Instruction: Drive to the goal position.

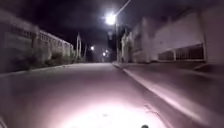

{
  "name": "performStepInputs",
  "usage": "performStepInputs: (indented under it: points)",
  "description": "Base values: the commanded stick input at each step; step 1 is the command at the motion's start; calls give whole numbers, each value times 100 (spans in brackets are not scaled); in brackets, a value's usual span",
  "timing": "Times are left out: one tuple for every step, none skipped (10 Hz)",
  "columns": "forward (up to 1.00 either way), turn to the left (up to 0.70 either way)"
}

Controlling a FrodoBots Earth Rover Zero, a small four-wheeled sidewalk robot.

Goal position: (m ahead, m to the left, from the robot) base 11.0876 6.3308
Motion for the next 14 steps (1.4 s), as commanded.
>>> performStepInputs:
  points:
    - [70,0]
    - [70,0]
    - [70,0]
    - [70,0]
    - [70,0]
    - [70,0]
    - [70,0]
    - [70,0]
    - [70,0]
    - [70,0]
    - [70,0]
    - [70,0]
    - [70,0]
    - [70,0]
